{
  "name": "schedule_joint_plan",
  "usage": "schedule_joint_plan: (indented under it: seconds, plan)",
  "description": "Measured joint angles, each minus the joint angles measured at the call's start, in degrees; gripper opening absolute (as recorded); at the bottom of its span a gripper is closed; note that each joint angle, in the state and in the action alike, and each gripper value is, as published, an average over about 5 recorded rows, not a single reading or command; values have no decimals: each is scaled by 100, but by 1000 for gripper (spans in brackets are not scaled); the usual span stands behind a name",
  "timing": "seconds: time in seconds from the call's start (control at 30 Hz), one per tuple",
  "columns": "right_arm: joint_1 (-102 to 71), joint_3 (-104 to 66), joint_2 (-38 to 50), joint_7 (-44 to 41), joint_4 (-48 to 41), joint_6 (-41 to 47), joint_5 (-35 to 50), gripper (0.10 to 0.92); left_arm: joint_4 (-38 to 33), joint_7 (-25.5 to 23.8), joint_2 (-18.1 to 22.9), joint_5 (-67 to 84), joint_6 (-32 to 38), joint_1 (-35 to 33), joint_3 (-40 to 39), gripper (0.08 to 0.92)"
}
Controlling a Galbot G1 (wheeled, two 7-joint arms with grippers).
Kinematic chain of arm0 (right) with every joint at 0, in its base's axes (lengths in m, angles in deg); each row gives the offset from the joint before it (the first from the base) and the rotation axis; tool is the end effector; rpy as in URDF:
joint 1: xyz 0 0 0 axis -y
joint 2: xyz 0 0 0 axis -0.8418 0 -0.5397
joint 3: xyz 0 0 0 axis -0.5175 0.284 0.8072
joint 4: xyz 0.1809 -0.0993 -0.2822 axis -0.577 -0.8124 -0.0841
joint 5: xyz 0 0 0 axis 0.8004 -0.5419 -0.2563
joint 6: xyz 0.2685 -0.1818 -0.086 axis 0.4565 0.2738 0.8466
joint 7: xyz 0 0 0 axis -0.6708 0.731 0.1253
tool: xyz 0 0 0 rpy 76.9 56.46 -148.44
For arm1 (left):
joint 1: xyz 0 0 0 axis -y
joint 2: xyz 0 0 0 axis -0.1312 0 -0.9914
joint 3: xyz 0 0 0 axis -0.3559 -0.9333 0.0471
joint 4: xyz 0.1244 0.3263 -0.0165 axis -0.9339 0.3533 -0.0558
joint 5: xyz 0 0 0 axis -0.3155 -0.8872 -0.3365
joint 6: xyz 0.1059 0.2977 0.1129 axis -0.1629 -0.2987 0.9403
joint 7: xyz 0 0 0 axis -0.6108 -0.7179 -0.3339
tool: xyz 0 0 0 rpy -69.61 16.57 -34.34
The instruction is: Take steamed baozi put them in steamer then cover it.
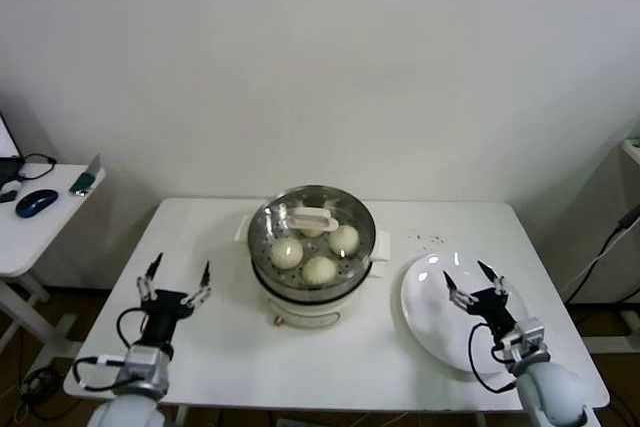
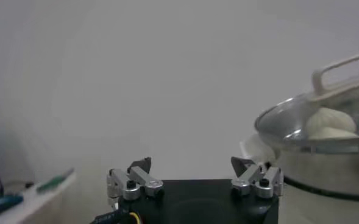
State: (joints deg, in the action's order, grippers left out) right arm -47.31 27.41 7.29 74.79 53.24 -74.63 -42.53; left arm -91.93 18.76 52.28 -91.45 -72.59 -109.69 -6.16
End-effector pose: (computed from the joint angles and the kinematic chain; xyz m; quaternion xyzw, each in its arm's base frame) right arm 0.2484 -0.1603 -0.3707 0.0988 -0.9862 0.0806 0.1060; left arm 0.1814 0.0816 -0.3140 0.0157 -0.9860 -0.1634 0.0309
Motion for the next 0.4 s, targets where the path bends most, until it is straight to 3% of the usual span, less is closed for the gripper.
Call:
schedule_joint_plan:
  seconds: [0.4]
  plan:
    - [-12,23,-49,56,82,-147,335,823,455,-240,253,710,838,-163,383,823]
